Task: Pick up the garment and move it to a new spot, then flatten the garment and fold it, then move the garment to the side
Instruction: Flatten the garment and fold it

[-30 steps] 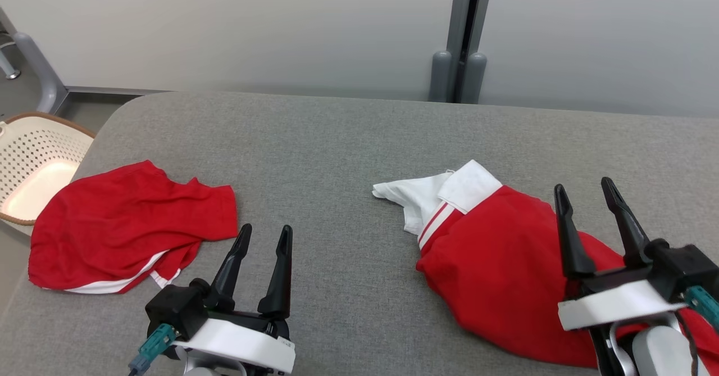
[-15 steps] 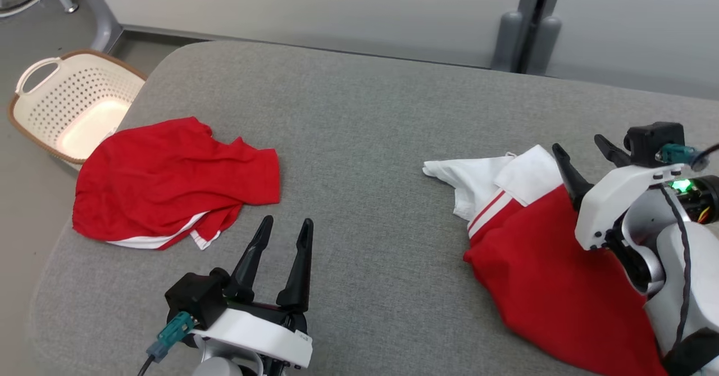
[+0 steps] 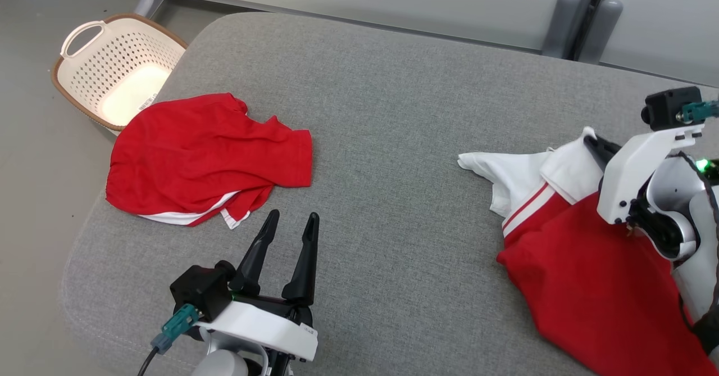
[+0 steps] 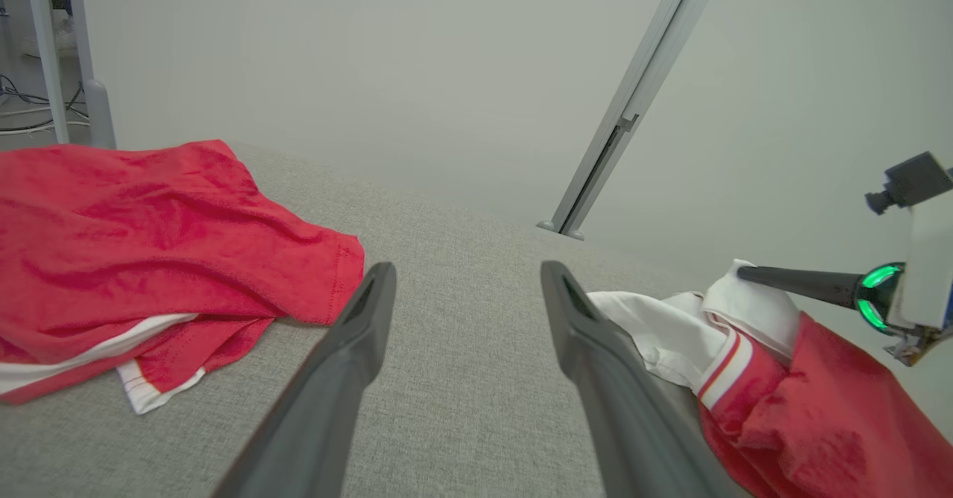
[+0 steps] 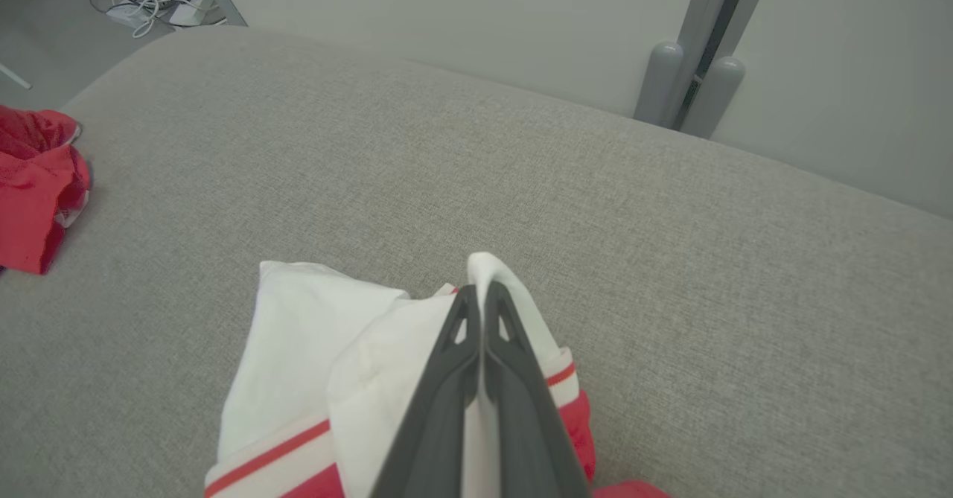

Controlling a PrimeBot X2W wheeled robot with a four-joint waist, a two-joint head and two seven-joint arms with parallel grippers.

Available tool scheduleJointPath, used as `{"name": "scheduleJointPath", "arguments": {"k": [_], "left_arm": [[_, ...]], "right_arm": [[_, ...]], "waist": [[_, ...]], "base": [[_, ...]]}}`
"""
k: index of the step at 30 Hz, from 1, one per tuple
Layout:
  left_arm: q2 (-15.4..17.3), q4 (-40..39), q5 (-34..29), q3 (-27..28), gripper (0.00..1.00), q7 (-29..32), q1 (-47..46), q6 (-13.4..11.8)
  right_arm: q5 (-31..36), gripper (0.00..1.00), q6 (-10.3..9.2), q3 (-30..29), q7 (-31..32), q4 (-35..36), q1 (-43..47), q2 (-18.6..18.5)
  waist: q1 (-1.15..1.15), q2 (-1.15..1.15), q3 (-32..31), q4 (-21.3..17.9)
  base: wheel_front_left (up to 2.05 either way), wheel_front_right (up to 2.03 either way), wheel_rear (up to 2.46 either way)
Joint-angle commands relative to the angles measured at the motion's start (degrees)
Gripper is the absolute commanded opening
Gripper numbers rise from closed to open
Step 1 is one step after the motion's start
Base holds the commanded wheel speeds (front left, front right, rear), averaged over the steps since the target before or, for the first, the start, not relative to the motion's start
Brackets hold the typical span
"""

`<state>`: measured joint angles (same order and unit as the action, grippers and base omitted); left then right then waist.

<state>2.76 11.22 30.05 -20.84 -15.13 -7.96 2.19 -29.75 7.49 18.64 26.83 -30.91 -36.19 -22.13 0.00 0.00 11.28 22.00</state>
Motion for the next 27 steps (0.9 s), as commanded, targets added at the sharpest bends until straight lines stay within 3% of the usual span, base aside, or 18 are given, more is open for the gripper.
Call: {"name": "scheduleJointPath", "arguments": {"k": [1,8,15,20,27], "left_arm": [[0.2,0.1,0.2,0.2,1.0,0.0,-0.9,-0.2],[0.2,0.3,-0.1,0.5,1.0,0.0,-0.5,-0.4],[0.2,0.1,-0.4,0.7,1.0,0.0,0.1,-0.3],[0.2,0.0,-0.7,1.0,1.0,0.0,0.5,-0.2],[0.2,0.3,-0.7,0.5,1.0,0.0,0.0,0.0]], "right_arm": [[-0.4,0.0,0.0,0.4,-1.2,0.4,-0.6,0.1],[-0.5,0.0,0.0,2.4,-9.4,3.3,-4.3,-0.2],[-4.3,0.0,-0.01,5.9,-19.7,12.1,-8.3,-0.4],[-1.7,0.0,-0.01,5.1,-18.2,10.8,-8.1,-3.2],[-0.1,0.0,-0.01,2.6,-16.8,3.8,-7.8,-3.1]], "waist": [[0.0,0.0,-0.2,-0.1],[0.0,0.0,-1.5,-0.9],[0.0,0.0,-2.7,-0.8],[0.0,0.0,-2.6,-0.4],[0.0,0.0,-1.7,0.4]], "base": [[0.0,0.0,0.0],[0.0,0.0,0.0],[0.0,0.0,0.0],[0.0,0.0,0.0],[0.0,0.0,0.0]]}}
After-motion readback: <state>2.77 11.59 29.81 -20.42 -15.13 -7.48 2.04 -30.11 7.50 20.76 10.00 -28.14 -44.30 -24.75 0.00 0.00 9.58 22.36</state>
